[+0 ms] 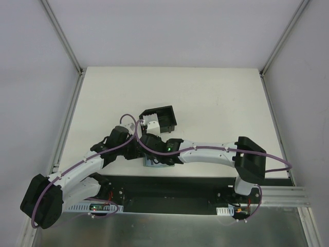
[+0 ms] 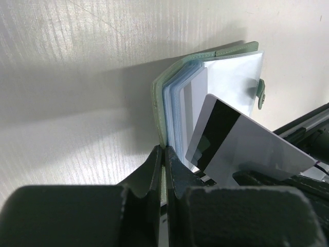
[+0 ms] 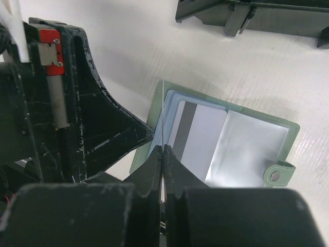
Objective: Put the credit cards into the card holder
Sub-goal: Turn over the card slot in the card holder.
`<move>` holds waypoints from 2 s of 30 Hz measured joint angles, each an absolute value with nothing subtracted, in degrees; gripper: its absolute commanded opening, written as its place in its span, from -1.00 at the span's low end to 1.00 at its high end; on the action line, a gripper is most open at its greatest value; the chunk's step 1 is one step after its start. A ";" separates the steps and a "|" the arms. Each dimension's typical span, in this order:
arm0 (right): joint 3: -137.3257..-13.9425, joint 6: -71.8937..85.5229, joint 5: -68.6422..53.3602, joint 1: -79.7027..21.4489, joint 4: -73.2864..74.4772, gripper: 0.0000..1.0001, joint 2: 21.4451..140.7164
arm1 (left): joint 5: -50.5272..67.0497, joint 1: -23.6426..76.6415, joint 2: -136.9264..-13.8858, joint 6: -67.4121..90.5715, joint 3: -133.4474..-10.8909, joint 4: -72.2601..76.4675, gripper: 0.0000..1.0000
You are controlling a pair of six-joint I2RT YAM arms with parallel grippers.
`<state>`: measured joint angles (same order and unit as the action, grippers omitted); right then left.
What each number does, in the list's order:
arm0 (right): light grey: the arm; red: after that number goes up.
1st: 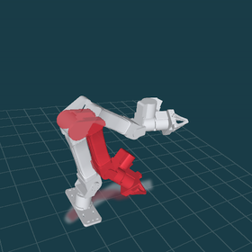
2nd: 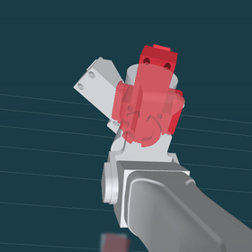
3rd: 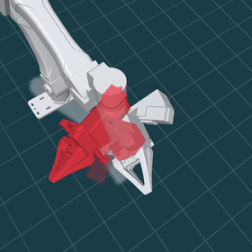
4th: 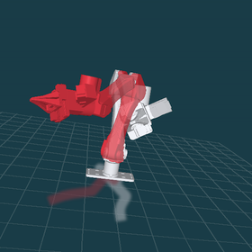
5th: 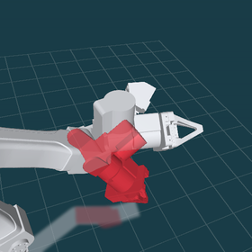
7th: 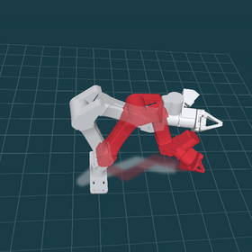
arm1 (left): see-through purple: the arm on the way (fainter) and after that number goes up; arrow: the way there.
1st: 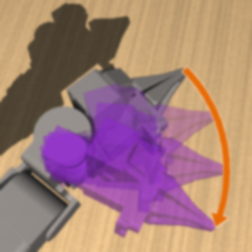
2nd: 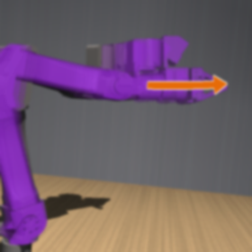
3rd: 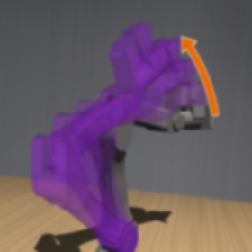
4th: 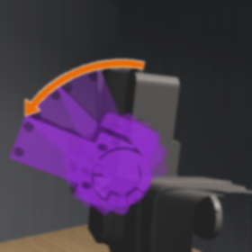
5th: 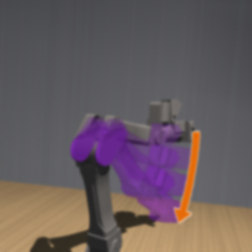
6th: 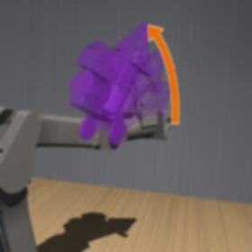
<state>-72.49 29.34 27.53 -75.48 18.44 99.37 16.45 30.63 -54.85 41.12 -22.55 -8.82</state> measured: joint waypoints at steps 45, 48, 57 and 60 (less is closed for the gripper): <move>-70.91 30.41 26.06 -75.16 15.64 -1.00 99.74 | 16.40 30.63 -54.30 41.17 -22.11 -8.88 -1.00; -70.91 30.39 26.30 -75.20 15.70 -1.00 99.72 | 16.40 30.63 -54.30 41.15 -22.11 -8.88 -1.00; -70.76 30.41 28.10 -75.26 16.88 -0.99 98.17 | 16.40 30.63 -54.19 41.17 -22.09 -8.86 -1.00; -70.70 30.39 28.08 -75.24 16.75 -1.00 97.69 | 16.40 30.63 -54.19 41.17 -22.06 -8.86 -1.00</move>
<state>-70.70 30.39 28.08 -75.24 16.75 97.69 16.40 30.63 -54.19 41.17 -22.06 -8.86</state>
